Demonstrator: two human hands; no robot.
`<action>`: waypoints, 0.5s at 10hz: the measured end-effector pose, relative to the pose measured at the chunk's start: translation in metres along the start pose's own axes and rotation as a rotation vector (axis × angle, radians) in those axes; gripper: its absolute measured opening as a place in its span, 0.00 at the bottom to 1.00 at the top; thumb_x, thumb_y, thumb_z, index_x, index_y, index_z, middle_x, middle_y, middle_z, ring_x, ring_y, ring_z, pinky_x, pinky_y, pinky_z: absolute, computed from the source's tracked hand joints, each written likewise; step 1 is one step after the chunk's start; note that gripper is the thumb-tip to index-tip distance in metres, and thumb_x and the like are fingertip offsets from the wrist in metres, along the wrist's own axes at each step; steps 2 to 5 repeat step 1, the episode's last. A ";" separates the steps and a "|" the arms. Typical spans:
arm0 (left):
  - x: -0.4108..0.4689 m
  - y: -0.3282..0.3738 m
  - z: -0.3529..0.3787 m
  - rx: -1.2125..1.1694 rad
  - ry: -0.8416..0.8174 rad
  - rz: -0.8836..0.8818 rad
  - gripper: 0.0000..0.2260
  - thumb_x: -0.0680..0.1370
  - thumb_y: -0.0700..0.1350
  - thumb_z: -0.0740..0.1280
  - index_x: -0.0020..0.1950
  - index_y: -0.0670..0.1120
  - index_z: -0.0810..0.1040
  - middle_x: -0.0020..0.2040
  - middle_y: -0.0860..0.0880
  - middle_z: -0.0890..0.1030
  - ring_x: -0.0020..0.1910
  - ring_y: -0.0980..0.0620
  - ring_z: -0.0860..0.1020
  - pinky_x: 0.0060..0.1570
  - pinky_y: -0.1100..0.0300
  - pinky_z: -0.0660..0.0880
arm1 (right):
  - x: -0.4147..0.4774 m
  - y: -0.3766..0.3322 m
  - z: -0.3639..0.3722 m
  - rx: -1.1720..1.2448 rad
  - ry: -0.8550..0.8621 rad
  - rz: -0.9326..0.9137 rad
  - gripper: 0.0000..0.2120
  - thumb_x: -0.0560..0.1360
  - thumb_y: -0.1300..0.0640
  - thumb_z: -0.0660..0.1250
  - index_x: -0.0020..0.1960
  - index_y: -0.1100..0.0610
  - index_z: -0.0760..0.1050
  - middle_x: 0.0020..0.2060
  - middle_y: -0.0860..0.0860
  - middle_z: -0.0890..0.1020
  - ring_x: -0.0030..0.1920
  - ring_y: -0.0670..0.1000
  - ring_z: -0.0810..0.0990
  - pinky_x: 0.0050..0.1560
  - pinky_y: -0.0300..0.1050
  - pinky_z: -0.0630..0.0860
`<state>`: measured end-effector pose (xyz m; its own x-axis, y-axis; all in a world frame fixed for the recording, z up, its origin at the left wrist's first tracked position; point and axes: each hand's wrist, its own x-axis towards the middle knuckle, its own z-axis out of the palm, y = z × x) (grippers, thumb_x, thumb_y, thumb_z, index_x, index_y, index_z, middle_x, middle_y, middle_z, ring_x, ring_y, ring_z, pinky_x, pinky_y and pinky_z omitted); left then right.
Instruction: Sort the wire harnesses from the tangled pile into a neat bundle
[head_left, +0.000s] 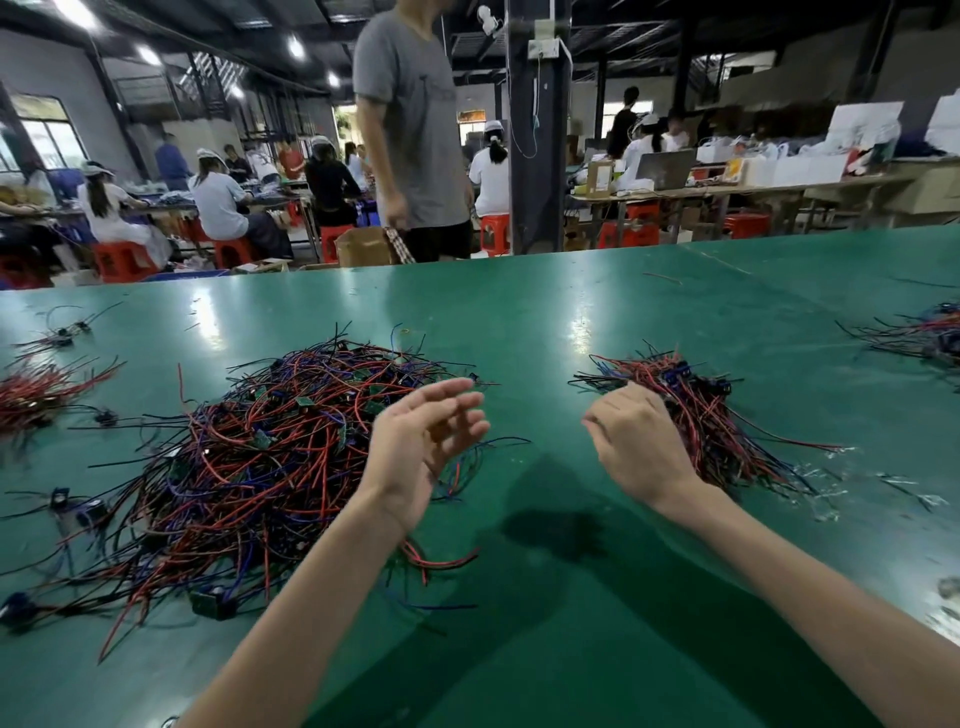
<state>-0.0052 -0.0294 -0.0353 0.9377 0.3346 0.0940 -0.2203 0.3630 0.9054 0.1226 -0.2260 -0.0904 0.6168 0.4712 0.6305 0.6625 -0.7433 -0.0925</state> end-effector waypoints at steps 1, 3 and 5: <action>0.009 0.010 -0.022 0.410 0.235 0.220 0.10 0.78 0.30 0.59 0.50 0.38 0.79 0.44 0.42 0.83 0.38 0.51 0.81 0.36 0.66 0.78 | -0.004 -0.010 0.004 0.068 -0.116 0.031 0.13 0.75 0.52 0.68 0.36 0.59 0.79 0.36 0.53 0.82 0.44 0.55 0.77 0.55 0.49 0.66; 0.009 0.010 -0.022 0.410 0.235 0.220 0.10 0.78 0.30 0.59 0.50 0.38 0.79 0.44 0.42 0.83 0.38 0.51 0.81 0.36 0.66 0.78 | -0.004 -0.010 0.004 0.068 -0.116 0.031 0.13 0.75 0.52 0.68 0.36 0.59 0.79 0.36 0.53 0.82 0.44 0.55 0.77 0.55 0.49 0.66; 0.009 0.010 -0.022 0.410 0.235 0.220 0.10 0.78 0.30 0.59 0.50 0.38 0.79 0.44 0.42 0.83 0.38 0.51 0.81 0.36 0.66 0.78 | -0.004 -0.010 0.004 0.068 -0.116 0.031 0.13 0.75 0.52 0.68 0.36 0.59 0.79 0.36 0.53 0.82 0.44 0.55 0.77 0.55 0.49 0.66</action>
